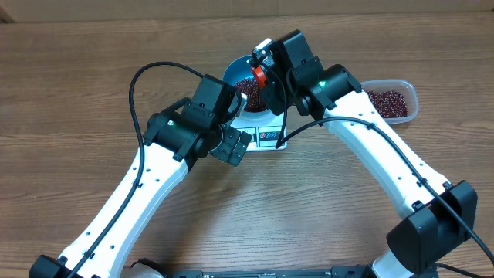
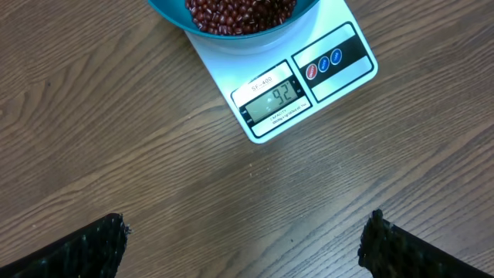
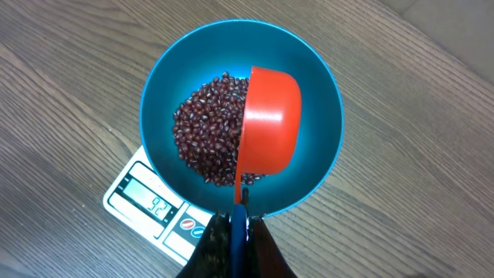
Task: Scoop item into bowl and weigh 150g on scale
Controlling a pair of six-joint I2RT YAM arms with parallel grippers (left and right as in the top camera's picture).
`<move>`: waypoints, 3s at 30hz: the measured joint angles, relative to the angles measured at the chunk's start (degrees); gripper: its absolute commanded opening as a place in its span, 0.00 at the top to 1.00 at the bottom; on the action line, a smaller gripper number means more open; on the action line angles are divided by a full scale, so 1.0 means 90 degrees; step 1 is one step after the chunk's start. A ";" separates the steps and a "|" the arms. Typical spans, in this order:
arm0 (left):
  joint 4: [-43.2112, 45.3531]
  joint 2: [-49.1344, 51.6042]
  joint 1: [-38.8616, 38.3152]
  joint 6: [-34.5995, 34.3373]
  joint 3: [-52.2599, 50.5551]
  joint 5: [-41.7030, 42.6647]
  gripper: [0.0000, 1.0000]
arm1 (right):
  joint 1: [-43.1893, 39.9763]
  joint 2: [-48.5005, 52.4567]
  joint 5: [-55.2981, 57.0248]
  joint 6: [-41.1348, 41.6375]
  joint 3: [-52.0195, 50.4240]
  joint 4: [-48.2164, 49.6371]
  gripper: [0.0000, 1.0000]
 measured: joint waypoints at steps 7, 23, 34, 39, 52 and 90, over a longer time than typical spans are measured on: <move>0.0000 0.0000 0.0000 0.0000 0.0000 0.0000 0.00 | 0.0000 0.0000 0.0007 0.0000 0.0000 -0.0041 0.96; 0.0000 0.0000 0.0000 0.0000 0.0000 0.0000 0.01 | 0.0107 0.0000 0.0005 -0.0554 0.0000 -0.0112 0.96; 0.0000 0.0000 0.0000 0.0000 0.0000 0.0000 0.00 | 0.0039 -0.0005 0.0044 -0.0107 0.0000 0.0138 0.96; 0.0000 0.0000 0.0000 0.0000 0.0000 0.0000 0.00 | -0.0469 -0.0138 -0.0233 0.0299 0.0000 0.0126 0.96; 0.0000 0.0000 0.0000 0.0000 0.0000 0.0000 0.01 | -0.2965 -0.1583 -0.0301 0.0799 0.0121 -0.0845 0.96; 0.0000 0.0000 0.0000 0.0000 0.0000 0.0000 0.00 | -0.3645 0.0529 0.1294 0.1001 -0.0112 -0.1705 0.96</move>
